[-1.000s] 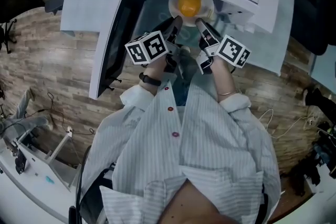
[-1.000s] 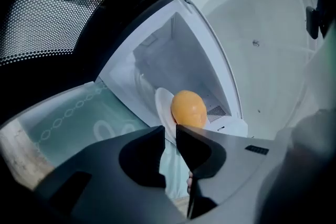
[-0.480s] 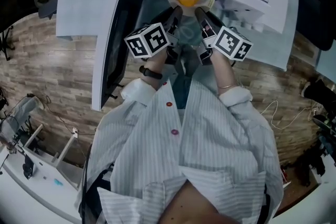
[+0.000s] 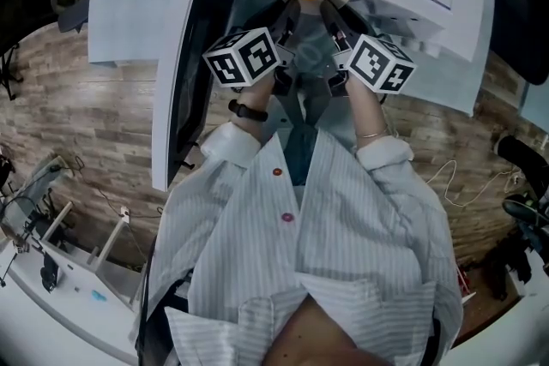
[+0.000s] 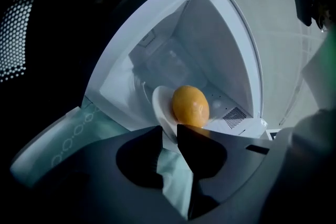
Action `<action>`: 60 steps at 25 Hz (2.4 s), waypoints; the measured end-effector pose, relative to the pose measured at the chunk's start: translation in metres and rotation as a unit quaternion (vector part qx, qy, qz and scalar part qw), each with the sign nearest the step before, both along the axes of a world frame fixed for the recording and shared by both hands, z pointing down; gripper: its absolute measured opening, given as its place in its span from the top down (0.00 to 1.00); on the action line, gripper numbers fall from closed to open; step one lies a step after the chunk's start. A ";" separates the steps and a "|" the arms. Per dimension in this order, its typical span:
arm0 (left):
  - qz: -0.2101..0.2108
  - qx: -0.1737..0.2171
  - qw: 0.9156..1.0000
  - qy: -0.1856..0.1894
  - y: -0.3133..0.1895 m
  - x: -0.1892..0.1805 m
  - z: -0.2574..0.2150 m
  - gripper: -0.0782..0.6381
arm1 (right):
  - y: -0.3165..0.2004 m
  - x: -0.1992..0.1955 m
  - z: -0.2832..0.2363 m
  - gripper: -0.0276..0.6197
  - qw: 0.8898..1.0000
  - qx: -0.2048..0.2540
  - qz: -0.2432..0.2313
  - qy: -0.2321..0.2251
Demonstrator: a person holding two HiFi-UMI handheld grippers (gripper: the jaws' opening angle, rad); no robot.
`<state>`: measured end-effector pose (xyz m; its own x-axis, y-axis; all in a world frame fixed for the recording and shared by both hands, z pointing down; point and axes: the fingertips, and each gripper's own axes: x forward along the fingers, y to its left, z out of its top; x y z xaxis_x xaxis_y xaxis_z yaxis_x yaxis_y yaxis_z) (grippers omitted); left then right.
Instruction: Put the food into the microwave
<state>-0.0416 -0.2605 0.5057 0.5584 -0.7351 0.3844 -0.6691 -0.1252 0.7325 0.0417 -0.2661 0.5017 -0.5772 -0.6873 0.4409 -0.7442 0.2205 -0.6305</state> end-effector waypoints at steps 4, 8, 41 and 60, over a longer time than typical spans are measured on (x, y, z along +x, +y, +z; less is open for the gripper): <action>-0.002 0.009 1.000 -0.007 -0.011 0.001 -0.001 0.78 | -0.011 -0.001 0.002 0.77 1.000 0.008 0.001 0.015; 0.015 0.021 0.999 -0.047 -0.021 0.002 -0.002 0.77 | -0.020 0.001 0.006 0.76 1.000 0.011 0.014 0.013; 0.096 0.076 0.955 -0.269 -0.051 0.008 0.012 0.72 | -0.049 0.005 0.013 0.63 0.970 0.073 0.016 0.231; 0.091 0.111 0.945 -0.292 -0.060 0.008 0.007 0.67 | -0.054 0.008 0.012 0.60 0.964 0.084 0.057 0.246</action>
<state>-0.0340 -0.3209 0.5123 0.4228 -0.7467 0.5135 -0.9043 -0.3842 0.1860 0.0501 -0.3204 0.5133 -0.2435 -0.8190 0.5195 -0.9694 0.1879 -0.1583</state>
